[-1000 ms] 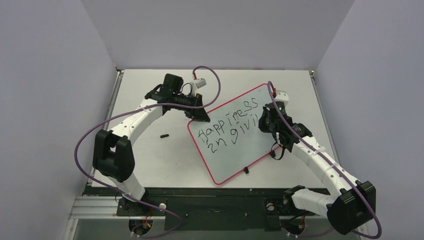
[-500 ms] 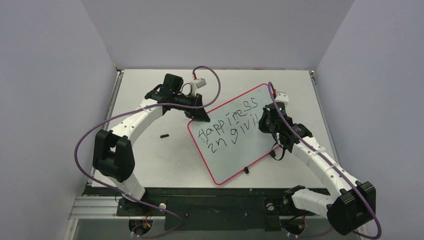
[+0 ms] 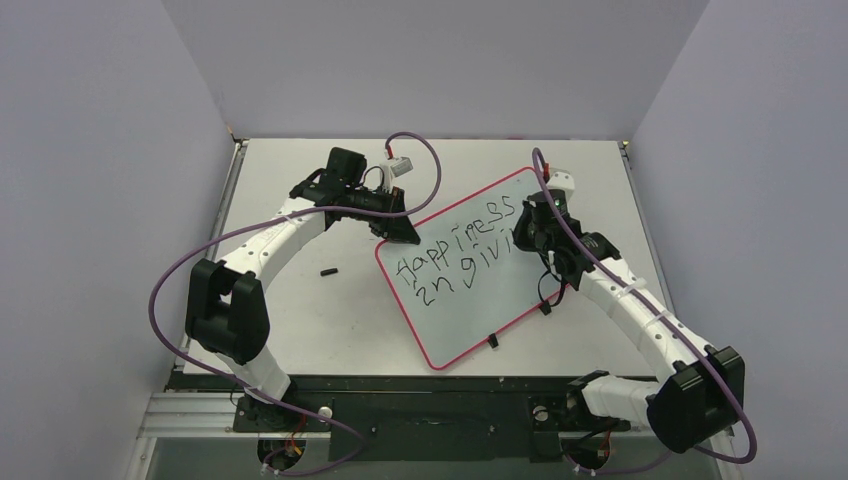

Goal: Write a sentence on the whiteboard

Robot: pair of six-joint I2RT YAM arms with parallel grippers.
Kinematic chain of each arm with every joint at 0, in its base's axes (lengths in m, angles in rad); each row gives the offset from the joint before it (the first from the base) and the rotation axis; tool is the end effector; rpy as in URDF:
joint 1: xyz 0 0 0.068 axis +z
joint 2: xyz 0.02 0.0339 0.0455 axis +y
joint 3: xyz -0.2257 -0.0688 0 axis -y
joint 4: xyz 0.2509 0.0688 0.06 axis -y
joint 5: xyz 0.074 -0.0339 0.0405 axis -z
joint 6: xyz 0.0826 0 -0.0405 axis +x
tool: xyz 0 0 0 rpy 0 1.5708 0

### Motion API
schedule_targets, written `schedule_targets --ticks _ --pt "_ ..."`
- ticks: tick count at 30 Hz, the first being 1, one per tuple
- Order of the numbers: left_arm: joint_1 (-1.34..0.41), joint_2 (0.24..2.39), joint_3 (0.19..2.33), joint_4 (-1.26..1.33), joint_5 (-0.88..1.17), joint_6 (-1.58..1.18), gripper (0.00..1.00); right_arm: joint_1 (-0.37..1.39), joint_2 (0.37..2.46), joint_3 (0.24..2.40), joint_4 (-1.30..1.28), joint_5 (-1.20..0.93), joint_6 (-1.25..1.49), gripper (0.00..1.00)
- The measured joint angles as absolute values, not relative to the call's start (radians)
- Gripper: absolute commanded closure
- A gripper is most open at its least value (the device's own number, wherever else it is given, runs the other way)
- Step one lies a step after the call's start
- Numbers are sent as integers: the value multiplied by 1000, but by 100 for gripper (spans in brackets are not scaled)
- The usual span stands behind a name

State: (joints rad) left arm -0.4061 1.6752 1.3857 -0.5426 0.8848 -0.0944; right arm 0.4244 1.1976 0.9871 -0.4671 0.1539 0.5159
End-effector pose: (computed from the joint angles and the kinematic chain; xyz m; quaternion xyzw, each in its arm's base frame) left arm 0.3295 -0.2113 0.2305 0.2835 0.8086 -0.4676 0.2172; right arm 0.2940 0.1189 0.2324 0.0743 0.8968 0.1333 0.4153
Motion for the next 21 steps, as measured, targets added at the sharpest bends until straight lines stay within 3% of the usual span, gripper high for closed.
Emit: schedule_targets --ticks 21 --pt "-406 1675 1384 -544 885 -101 100 392 1213 978 -441 175 517 100"
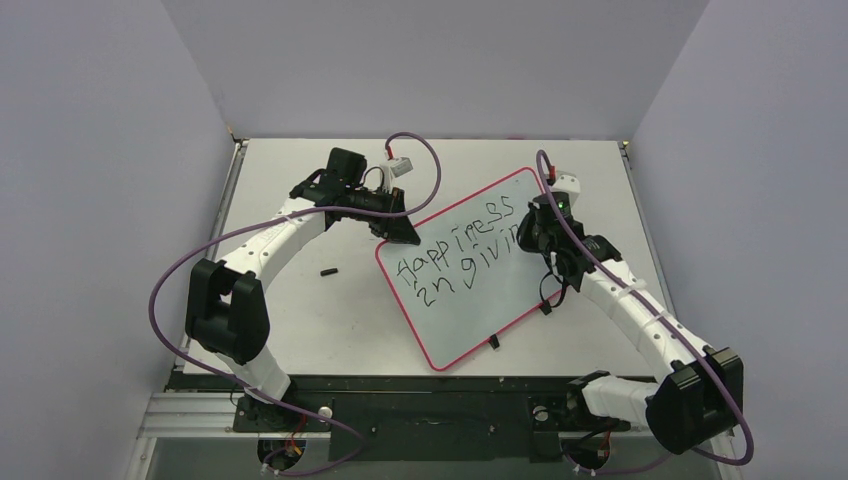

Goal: Write a sentence on the whiteboard

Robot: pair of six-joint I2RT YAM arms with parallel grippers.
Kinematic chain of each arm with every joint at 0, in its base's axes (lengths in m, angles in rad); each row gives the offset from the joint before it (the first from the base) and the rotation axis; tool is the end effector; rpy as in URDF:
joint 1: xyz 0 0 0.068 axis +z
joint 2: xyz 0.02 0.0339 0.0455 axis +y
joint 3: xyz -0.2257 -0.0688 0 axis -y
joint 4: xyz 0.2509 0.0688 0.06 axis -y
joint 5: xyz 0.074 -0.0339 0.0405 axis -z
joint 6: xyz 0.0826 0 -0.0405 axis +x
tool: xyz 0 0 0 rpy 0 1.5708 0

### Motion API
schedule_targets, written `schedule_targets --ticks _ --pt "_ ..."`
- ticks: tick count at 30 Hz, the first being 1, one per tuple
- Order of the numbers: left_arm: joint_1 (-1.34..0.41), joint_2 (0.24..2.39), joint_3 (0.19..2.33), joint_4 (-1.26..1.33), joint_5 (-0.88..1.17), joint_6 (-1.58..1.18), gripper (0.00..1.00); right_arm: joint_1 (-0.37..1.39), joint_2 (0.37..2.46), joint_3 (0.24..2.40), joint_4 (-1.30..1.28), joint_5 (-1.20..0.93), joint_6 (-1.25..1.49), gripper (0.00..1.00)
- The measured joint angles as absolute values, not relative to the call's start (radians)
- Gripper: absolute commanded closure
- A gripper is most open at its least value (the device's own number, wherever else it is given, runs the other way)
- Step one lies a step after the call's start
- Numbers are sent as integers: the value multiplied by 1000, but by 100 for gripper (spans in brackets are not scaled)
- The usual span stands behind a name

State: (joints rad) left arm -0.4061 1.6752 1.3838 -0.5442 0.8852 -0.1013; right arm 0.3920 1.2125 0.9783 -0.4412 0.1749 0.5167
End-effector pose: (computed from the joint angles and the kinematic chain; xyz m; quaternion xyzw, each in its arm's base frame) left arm 0.3292 -0.2111 0.2297 0.2802 0.8101 -0.4684 0.2140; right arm 0.3013 0.1090 0.2279 0.0937 0.8939 0.1185 0.4220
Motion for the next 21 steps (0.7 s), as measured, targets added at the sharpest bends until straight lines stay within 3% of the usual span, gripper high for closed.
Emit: schedule_targets --ticks 21 --pt "-407 1672 1384 -549 892 -83 100 392 1084 895 -500 176 515 100"
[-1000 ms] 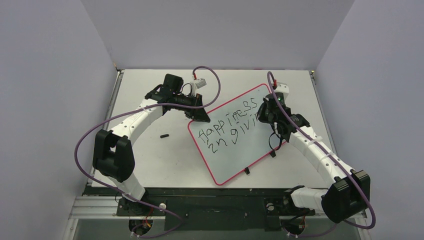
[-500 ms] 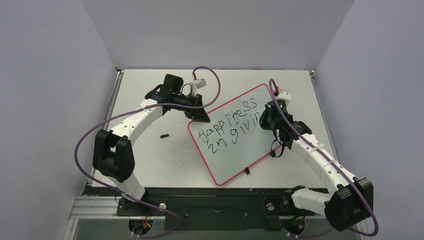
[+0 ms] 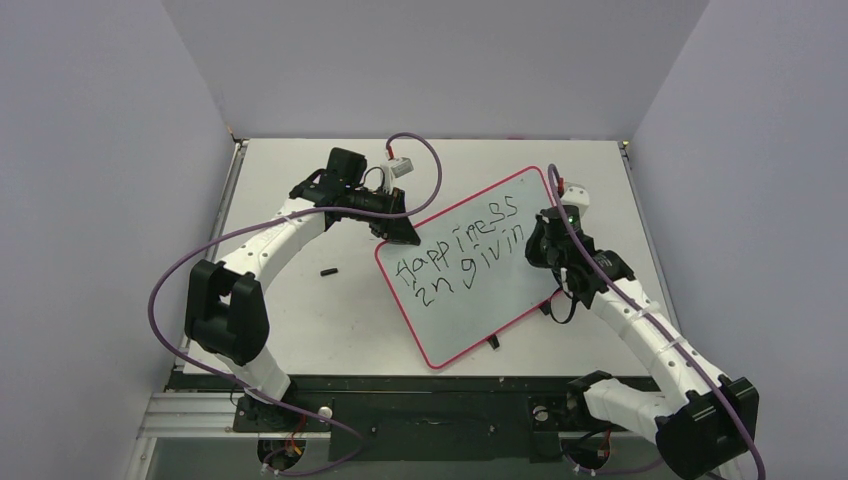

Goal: Write a sentence on the whiteboard

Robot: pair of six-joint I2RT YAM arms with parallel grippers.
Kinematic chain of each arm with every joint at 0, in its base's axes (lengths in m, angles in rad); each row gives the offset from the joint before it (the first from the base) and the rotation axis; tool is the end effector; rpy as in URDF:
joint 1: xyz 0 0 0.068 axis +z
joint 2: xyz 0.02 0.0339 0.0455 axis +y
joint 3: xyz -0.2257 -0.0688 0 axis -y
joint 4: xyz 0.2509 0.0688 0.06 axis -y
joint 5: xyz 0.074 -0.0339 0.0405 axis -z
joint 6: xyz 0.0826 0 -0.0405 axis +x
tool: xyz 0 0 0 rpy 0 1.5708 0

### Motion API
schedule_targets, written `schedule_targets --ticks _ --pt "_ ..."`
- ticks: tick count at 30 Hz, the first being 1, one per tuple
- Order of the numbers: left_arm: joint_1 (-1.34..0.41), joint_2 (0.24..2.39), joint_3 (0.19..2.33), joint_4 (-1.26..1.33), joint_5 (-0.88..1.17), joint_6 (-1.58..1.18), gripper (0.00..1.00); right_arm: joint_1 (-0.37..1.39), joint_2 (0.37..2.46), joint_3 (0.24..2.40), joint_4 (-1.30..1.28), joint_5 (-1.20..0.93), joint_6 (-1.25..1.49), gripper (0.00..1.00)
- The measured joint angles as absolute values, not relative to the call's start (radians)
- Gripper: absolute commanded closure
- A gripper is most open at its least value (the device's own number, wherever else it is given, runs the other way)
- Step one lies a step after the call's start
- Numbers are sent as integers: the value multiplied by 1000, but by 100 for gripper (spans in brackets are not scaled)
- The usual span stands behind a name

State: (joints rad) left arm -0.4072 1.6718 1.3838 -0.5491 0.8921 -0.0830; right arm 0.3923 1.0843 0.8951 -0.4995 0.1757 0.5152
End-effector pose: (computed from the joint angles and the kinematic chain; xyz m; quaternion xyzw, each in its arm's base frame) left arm 0.3277 -0.2114 0.2308 0.2886 0.8061 -0.4692 0.2162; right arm 0.2754 0.0983 0.2260 0.0927 0.8968 0.1151 0.4170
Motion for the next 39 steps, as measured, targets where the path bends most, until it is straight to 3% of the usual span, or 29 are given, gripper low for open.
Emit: schedule_targets --ticks 10,39 --pt "-409 1670 1384 -550 892 -70 100 335 1047 955 -519 176 509 100" --pt "-411 1670 1384 -557 886 -71 100 215 1219 999 -409 -10 554 100"
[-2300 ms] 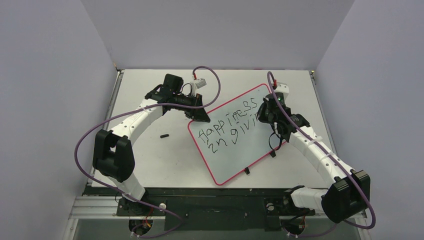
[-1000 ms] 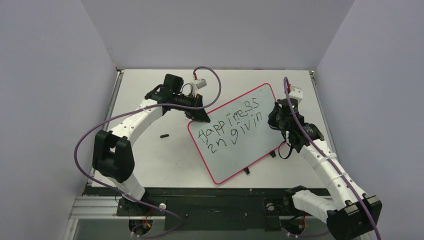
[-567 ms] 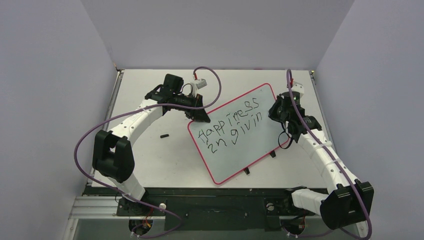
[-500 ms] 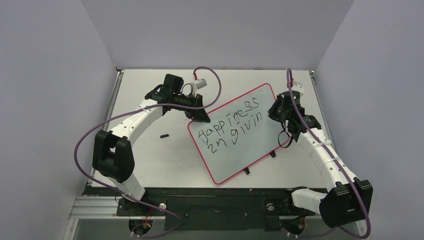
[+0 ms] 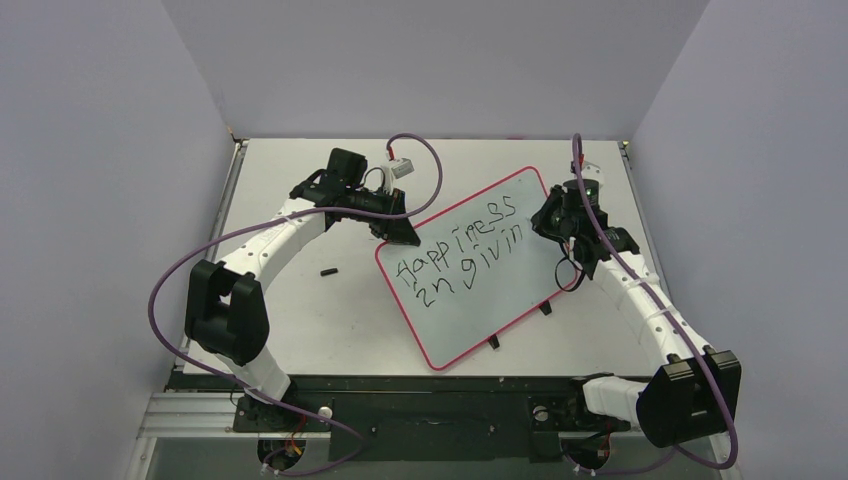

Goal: Write a sentence on the whiteboard

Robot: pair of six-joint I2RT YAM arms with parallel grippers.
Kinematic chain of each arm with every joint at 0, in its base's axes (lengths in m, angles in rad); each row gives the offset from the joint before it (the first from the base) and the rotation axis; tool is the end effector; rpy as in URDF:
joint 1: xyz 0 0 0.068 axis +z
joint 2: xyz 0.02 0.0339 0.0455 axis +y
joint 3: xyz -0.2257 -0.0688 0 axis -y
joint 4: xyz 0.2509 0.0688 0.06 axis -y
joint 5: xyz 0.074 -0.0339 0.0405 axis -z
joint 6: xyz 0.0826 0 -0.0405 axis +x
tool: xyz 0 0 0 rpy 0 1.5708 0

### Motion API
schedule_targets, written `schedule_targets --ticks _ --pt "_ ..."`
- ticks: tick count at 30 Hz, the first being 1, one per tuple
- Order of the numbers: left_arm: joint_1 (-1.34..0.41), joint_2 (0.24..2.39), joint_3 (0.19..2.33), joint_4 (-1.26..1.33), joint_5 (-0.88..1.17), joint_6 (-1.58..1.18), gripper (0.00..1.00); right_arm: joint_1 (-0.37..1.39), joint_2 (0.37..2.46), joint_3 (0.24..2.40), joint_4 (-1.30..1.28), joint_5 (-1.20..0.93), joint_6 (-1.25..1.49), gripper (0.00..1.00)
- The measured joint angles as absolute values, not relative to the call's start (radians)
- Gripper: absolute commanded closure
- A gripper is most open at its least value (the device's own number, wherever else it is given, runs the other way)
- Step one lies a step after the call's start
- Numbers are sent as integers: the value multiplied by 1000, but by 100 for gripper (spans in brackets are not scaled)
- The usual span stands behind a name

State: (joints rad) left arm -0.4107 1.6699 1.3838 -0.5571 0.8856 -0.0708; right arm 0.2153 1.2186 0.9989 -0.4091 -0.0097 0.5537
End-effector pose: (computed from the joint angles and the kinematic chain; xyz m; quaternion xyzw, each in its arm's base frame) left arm 0.3265 -0.2119 0.2306 0.2931 0.8065 -0.4655 0.2168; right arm 0.3190 0.0706 0.2371 0.1479 0.8788 0.1742 0.4190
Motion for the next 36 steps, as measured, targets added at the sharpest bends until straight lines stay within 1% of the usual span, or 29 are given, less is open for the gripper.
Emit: schedule_targets --ticks 11,20,36 --pt "-411 1670 1384 -563 880 -68 100 215 1217 996 -402 -44 554 100" --pt "-411 1670 1385 -567 878 -65 100 215 1171 947 -399 -67 554 100" --pt "-411 1670 1385 -569 878 -65 100 216 1163 932 -422 -31 554 100"
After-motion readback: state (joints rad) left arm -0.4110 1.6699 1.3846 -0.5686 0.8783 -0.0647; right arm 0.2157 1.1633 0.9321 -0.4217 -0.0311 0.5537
